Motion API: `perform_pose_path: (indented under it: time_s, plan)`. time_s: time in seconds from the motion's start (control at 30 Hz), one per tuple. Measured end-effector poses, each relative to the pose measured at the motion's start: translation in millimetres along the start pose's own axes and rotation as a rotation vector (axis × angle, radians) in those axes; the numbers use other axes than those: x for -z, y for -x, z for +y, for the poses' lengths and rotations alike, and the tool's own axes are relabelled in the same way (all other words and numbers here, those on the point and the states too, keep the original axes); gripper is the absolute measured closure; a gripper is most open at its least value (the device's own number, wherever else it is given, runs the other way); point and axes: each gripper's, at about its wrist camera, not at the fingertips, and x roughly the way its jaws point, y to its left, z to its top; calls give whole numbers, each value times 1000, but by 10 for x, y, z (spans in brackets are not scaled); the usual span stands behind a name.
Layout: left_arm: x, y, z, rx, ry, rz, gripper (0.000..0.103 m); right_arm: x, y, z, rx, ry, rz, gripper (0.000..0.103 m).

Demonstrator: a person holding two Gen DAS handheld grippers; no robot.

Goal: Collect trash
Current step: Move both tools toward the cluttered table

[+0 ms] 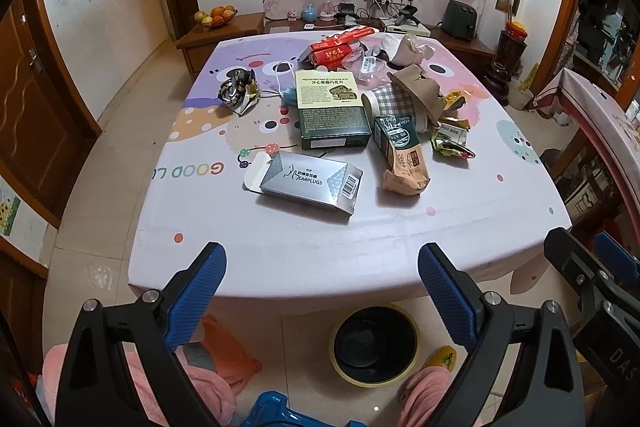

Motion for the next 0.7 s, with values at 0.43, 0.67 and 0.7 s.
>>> perform_pose_path:
  time_s: [0.43, 0.67, 0.7]
  plan:
    - [2, 9, -3, -7, -3, -7, 7, 11, -28, 10, -3, -1, 2, 17]
    - [-48, 18, 81, -7, -1, -3, 7, -30, -50, 78, -6, 1, 6, 17]
    - [-58, 11, 97, -8, -1, -1, 7, 53, -53, 130, -9, 6, 7, 17]
